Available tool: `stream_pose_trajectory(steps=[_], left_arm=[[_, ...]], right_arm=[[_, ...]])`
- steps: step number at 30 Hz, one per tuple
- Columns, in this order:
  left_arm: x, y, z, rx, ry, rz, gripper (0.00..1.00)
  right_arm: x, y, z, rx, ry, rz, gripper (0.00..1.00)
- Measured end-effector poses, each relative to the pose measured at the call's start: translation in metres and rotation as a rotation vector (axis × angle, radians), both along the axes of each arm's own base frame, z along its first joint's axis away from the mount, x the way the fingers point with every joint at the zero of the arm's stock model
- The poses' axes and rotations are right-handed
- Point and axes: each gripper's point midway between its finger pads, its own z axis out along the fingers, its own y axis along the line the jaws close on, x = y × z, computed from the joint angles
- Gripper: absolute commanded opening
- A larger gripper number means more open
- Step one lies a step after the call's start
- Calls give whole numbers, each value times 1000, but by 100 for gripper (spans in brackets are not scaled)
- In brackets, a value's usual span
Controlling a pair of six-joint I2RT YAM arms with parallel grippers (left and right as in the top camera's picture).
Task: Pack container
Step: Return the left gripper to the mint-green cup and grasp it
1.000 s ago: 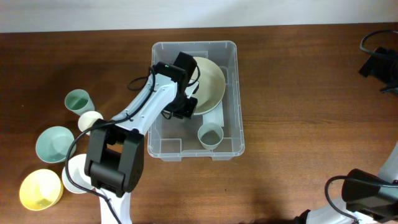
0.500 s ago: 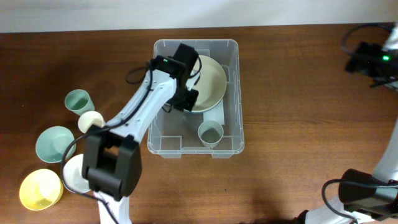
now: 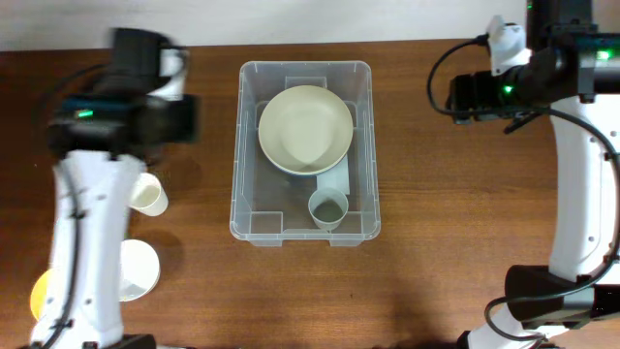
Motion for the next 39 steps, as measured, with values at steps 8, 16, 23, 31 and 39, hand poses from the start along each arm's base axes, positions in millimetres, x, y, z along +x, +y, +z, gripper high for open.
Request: stream_pose_trajectory(steps=[8, 16, 23, 31, 39], left_arm=[[-11, 100, -21, -17, 78, 291, 53], [15, 128, -83, -73, 204, 348, 54], [35, 128, -173, -114, 391, 339, 54], [49, 130, -241, -130, 478, 340, 43], [67, 135, -245, -123, 410, 341, 1]], right_arm=[[1, 8, -2, -2, 6, 26, 96], [1, 8, -2, -2, 6, 26, 96], [1, 8, -2, -2, 6, 25, 96], [1, 8, -2, -2, 6, 26, 96], [1, 8, -2, -2, 6, 25, 96]])
